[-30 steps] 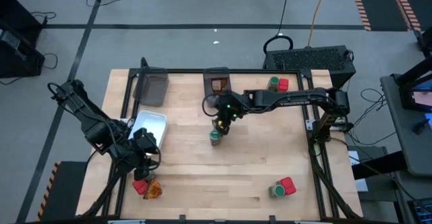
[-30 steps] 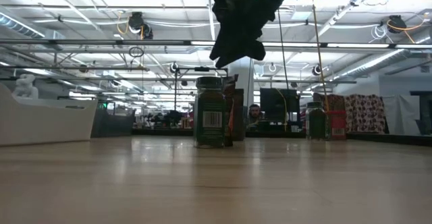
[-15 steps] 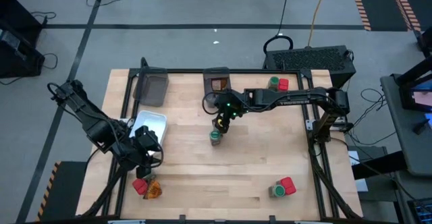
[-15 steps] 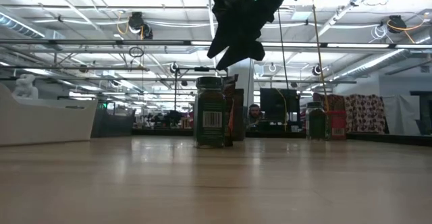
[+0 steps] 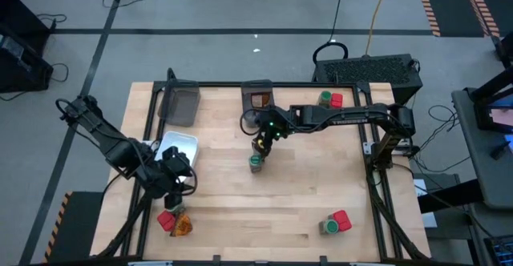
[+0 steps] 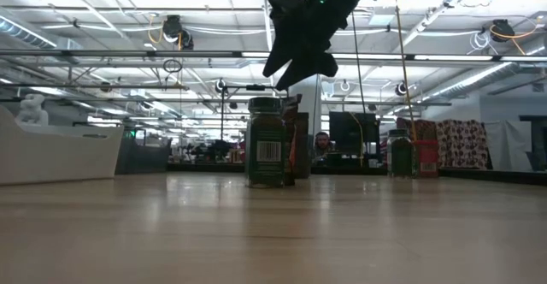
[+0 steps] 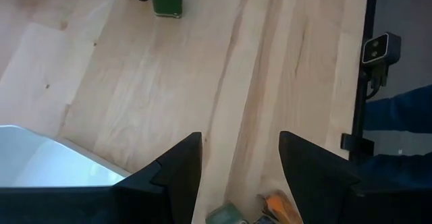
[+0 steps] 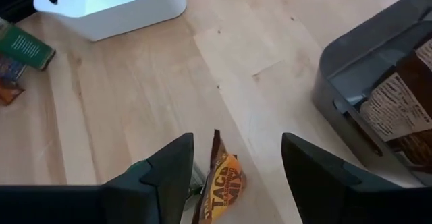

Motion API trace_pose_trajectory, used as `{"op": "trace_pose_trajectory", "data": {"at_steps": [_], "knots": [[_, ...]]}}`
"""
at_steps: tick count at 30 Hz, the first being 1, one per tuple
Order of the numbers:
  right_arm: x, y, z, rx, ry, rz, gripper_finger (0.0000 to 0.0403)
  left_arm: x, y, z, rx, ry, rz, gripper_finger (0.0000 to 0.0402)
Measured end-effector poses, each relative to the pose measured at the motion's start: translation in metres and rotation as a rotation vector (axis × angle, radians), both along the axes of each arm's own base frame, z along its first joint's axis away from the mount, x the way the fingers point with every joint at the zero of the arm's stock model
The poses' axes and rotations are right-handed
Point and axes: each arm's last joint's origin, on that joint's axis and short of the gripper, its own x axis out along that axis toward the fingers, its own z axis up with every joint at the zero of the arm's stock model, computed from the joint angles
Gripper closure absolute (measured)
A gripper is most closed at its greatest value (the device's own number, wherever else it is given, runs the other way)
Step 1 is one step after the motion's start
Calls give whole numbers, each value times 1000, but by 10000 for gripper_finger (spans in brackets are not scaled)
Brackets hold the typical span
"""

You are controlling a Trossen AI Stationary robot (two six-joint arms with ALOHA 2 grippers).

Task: Sort spices by type
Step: Put the top brown seasoning bag into the middle black bin

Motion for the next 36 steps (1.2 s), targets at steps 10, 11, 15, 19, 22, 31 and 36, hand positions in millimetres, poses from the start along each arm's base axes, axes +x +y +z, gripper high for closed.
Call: {"op": "trace_pose_trajectory", "data": {"at_steps": [10, 11, 15, 19, 22, 31, 36], "knots": [[-2, -1, -2, 33, 25, -37, 197, 3, 3, 0, 11, 1, -6, 199], [-2, -2, -2, 37, 25, -43, 197, 3, 4, 0, 15, 1, -13, 199], [-3, -6, -2, 57, 25, -72, 197, 4, 4, 0, 27, -2, -30, 199], [-4, -10, -2, 71, 28, -99, 197, 6, 7, 0, 28, -1, -18, 199], [-4, -10, -3, 76, 30, -95, 197, 7, 9, 0, 28, -1, -8, 199], [-2, 10, -3, 77, 35, -40, 197, 8, 11, 0, 27, -1, 4, 199], [2, 18, -13, 77, 66, -22, 197, 8, 11, 0, 22, -5, 5, 199]]}}
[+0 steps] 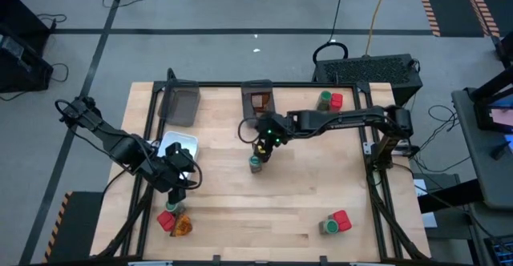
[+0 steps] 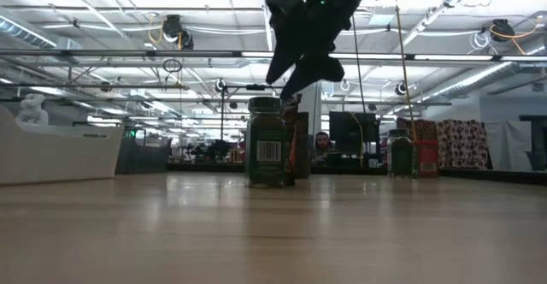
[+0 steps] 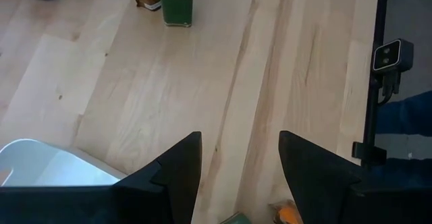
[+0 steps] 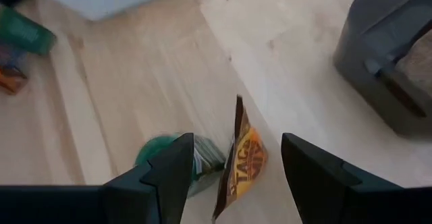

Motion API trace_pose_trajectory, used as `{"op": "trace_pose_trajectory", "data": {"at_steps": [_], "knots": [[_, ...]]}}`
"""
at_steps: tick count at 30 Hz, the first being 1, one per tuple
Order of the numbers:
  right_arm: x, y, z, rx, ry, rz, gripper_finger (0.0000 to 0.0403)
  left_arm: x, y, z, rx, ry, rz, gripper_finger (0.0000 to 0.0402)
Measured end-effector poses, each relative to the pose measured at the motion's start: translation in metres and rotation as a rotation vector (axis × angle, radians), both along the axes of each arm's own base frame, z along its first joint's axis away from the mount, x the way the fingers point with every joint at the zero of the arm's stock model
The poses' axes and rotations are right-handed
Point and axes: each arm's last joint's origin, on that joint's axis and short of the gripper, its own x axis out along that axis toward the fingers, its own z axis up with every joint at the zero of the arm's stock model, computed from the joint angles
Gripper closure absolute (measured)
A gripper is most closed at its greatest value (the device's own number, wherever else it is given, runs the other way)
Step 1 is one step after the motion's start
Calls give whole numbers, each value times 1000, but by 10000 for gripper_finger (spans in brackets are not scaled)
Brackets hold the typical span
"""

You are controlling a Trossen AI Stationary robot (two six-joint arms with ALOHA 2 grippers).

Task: Sort spices by type
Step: Put the top brown seasoning bag into the middle black bin

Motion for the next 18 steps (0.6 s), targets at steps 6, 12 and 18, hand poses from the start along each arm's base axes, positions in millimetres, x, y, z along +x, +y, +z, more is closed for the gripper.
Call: {"op": "trace_pose_trajectory", "data": {"at_steps": [6, 12, 18], "knots": [[10, 5, -13, -4, -2, 9, 197, 0, 0, 0, -4, -2, 5, 199], [16, 6, -28, -11, 36, 0, 197, 0, 0, 0, -5, -3, 4, 199], [24, 5, -44, 1, 42, -45, 197, 1, -1, 0, -8, -8, 4, 199]]}}
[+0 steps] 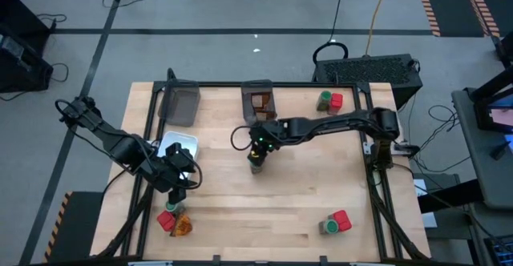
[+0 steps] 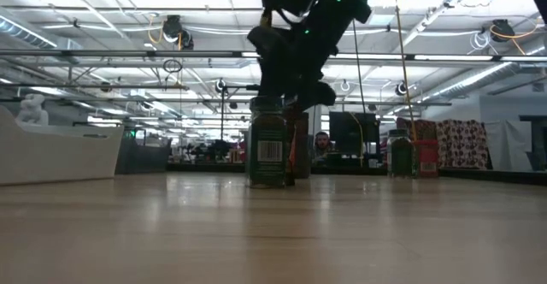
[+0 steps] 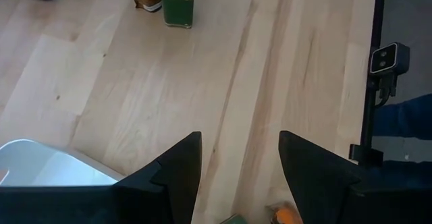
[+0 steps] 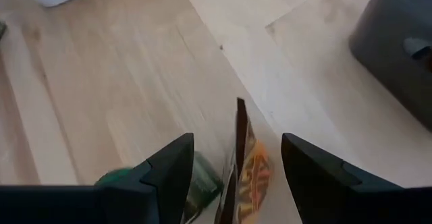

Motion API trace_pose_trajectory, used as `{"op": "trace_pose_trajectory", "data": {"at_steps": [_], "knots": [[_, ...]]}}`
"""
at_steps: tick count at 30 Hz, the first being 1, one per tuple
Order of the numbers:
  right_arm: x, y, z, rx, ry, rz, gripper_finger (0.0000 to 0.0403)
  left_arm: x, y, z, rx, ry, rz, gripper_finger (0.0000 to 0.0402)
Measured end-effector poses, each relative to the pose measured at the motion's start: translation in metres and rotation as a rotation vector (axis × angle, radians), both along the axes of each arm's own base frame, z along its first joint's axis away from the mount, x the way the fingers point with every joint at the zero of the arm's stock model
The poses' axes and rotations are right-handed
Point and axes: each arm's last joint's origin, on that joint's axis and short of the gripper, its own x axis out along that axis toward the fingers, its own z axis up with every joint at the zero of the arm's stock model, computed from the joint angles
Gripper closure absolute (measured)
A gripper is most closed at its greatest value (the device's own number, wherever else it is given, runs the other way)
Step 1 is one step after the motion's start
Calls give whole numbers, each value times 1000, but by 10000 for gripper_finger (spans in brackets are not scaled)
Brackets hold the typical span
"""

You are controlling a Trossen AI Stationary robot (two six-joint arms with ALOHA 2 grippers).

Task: Sort spices by type
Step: Put the top brown seasoning bag into the middle black bin

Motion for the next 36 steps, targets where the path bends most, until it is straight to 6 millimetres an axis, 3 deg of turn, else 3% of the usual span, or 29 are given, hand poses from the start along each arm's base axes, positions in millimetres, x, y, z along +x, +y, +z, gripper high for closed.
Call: {"op": "trace_pose_trajectory", "data": {"at_steps": [10, 26, 31, 36], "knots": [[2, 0, -10, 20, 23, -56, 216, 0, 0, 0, 0, 0, 0, 199], [-5, -1, -13, -18, 105, 9, 395, 1, 1, 0, 39, -26, 26, 199], [-9, -3, -6, -18, 115, 9, 399, 1, 2, 1, 60, -38, 34, 199], [-20, -7, 15, -20, 90, -2, 401, 1, 3, 1, 83, -54, 49, 199]]}}
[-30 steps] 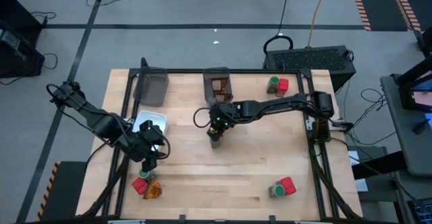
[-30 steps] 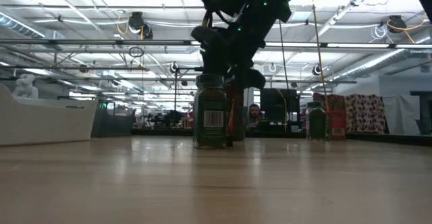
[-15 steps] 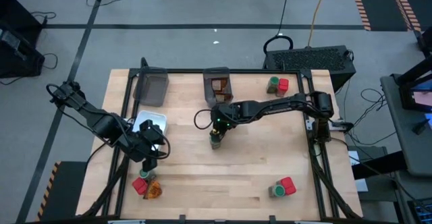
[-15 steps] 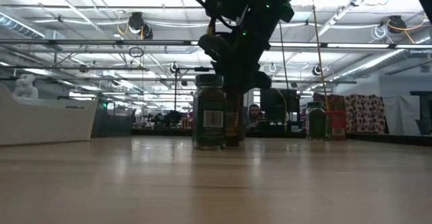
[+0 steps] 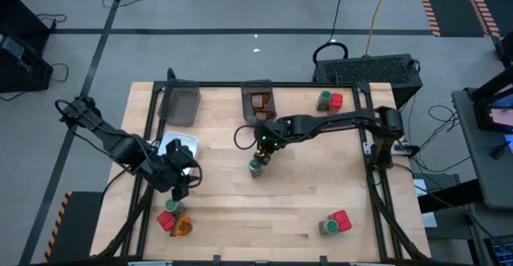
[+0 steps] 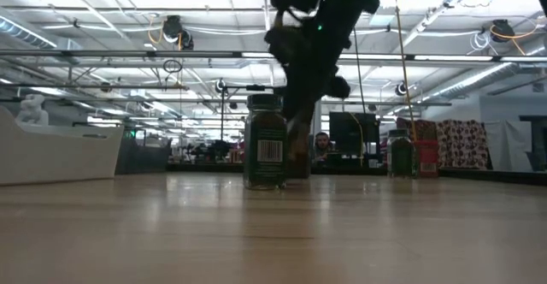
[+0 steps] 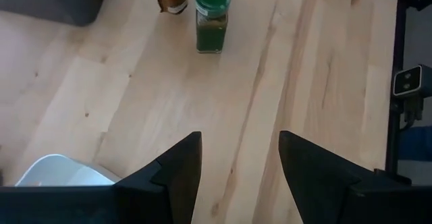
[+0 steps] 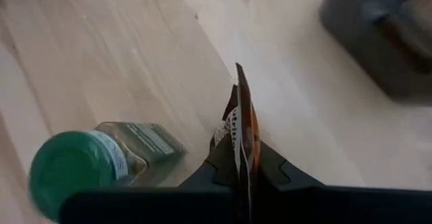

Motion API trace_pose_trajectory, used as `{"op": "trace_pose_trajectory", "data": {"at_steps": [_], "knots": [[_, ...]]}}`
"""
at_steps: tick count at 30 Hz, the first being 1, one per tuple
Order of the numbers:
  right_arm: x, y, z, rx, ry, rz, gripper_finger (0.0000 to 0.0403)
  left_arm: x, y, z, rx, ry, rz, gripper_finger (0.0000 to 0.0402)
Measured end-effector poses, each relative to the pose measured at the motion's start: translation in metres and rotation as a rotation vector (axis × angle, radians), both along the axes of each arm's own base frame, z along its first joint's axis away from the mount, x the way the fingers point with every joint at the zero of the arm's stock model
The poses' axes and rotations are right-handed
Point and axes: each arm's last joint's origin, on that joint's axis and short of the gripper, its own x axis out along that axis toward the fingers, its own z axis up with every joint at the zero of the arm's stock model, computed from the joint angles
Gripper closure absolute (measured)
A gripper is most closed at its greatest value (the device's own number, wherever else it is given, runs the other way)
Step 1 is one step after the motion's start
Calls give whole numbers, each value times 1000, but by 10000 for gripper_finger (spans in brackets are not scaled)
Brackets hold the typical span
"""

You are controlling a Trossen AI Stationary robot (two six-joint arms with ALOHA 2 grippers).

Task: Sort spices by type
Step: Put the top brown seasoning bag into the middle black bin

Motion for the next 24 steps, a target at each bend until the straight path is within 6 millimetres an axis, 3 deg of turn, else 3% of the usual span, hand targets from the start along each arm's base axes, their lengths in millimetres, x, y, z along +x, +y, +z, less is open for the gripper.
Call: {"op": "trace_pose_trajectory", "data": {"at_steps": [13, 19, 24], "knots": [[-48, -21, 83, -18, -189, -74, 403, 13, 1, 7, 78, -134, -47, 199], [-69, -37, 108, -36, -260, -132, 403, 31, 18, 15, 159, -230, -13, 199], [-76, -49, 116, -50, -293, -172, 403, 46, 38, 22, 196, -284, -70, 199]]}}
